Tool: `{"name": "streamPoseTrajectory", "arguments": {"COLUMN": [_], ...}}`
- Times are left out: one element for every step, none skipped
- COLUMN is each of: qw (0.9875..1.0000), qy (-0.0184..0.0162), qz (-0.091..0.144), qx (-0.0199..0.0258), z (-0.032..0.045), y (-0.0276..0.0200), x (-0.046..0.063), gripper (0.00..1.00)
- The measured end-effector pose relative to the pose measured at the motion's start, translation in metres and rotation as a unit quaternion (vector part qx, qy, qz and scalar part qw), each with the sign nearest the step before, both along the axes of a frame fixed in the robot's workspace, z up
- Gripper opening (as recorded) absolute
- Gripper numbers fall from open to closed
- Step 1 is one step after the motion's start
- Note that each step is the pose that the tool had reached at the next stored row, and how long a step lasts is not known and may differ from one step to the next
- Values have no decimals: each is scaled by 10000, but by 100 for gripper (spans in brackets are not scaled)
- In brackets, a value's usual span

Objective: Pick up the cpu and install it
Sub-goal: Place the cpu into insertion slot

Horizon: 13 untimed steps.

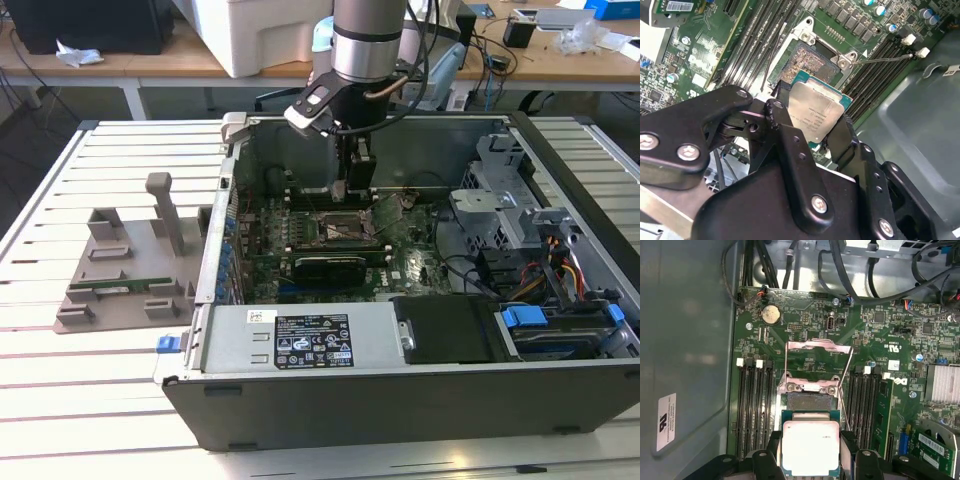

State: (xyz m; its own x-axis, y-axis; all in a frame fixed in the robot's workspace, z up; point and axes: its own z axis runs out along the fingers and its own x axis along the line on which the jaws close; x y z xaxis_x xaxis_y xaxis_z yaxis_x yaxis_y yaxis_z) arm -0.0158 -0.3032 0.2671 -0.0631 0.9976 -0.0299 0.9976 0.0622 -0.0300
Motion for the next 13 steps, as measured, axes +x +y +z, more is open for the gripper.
{"name": "streamPoseTrajectory", "arguments": {"qw": [10000,10000,10000,10000,10000,10000,10000,10000,10000,10000,10000,10000,10000], "qy": [0,0,-1,-1,0,0,0,0,0,0,0,0,0], "qz": [0,0,0,1,0,0,0,0,0,0,0,0,0], "qx": [0,-2,0,-1,-3,-2,-2,-2,-3,-3,-3,-3,-3], "z": [0,0,-7,-12,-19,-32,-50,-61,-71,-85,-92,-97,-103], "y": [0,0,1,0,0,0,0,0,0,0,0,0,0], "x": [0,0,1,0,0,0,0,0,0,0,0,0,0], "gripper": [55,55,55,55,55,55,55,55,55,55,55,55,55]}}
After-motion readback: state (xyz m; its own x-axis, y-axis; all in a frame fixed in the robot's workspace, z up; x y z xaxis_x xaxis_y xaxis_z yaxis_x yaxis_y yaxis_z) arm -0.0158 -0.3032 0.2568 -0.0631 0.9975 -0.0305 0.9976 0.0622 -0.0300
